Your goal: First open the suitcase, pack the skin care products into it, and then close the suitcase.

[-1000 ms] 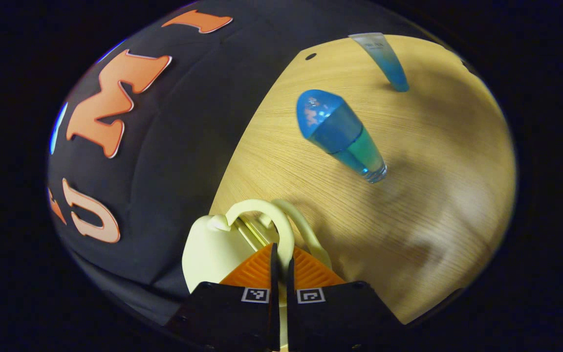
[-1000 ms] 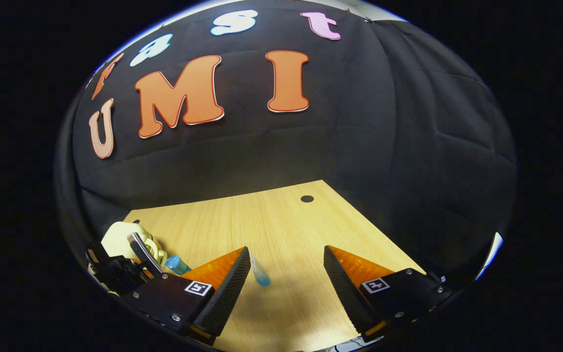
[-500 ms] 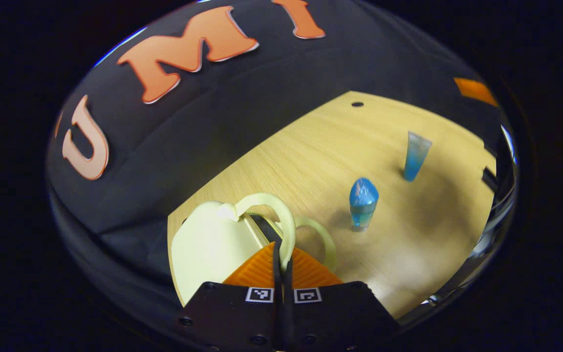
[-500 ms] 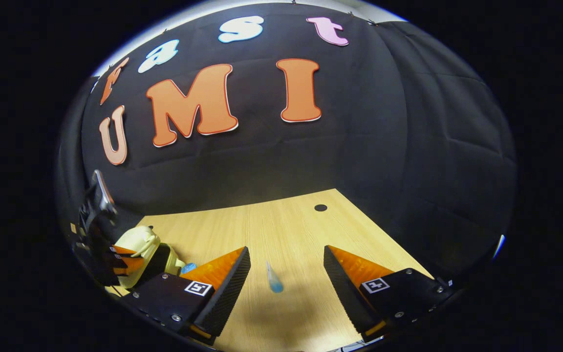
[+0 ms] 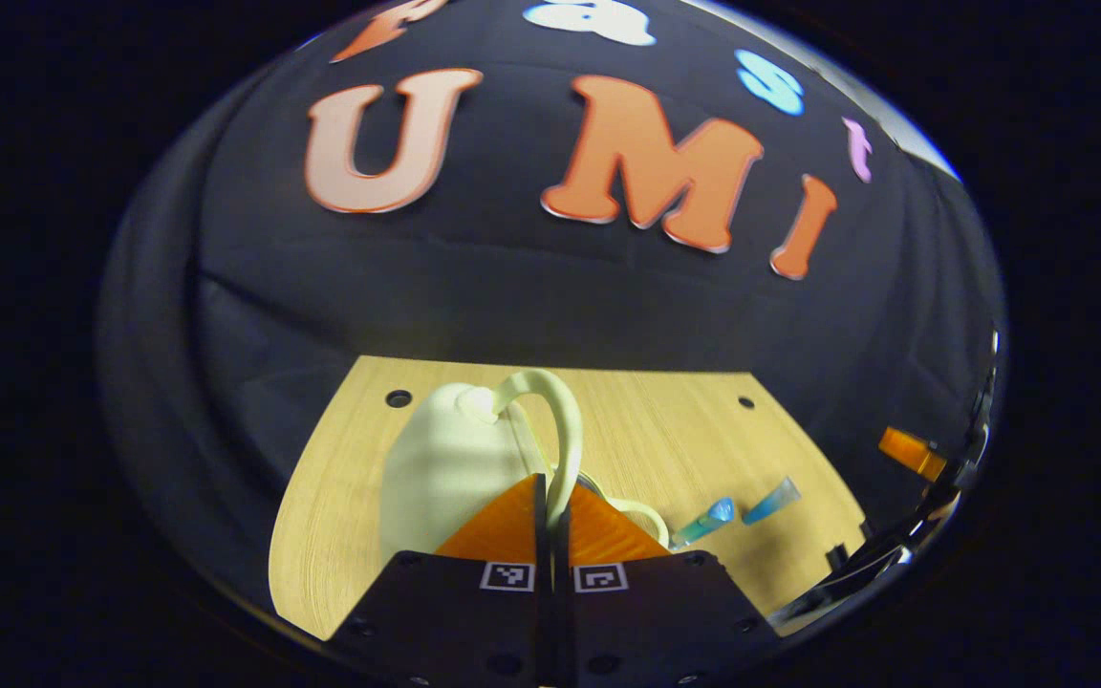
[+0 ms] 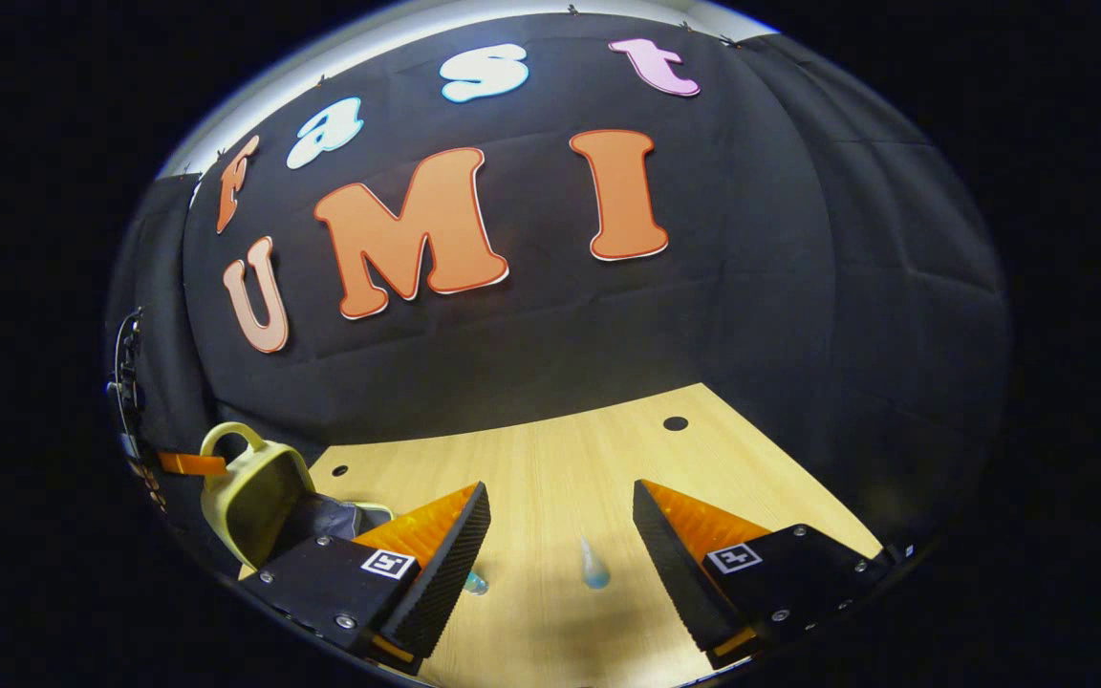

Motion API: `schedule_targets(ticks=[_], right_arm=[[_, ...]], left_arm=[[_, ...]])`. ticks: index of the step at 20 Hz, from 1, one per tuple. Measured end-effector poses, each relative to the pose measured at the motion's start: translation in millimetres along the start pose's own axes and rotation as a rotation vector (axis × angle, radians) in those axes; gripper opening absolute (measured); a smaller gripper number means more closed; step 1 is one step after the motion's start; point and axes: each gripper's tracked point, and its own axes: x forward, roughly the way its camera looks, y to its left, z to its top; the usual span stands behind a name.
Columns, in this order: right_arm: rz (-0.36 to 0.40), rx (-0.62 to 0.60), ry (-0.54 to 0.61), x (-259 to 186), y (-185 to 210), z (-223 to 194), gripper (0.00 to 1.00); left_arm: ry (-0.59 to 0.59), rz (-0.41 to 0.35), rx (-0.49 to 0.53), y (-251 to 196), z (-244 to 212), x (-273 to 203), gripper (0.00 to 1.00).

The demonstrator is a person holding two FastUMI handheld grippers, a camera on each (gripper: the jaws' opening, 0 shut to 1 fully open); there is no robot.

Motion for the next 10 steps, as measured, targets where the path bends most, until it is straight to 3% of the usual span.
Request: schedule_targets(ticks=[4,10], right_arm=[[0.036,0.004,0.006,0.2,16.0,0.5,0.95],[0.046,0.031,0.021,1.5,30.9,-1.6,0.95]], left_arm=[[-0.047,-0.012,-0.159,70.3,8.3,-4.2,0.00],[-0.085,-0.005,-0.277,182.6,4.9,-10.0,0.01]])
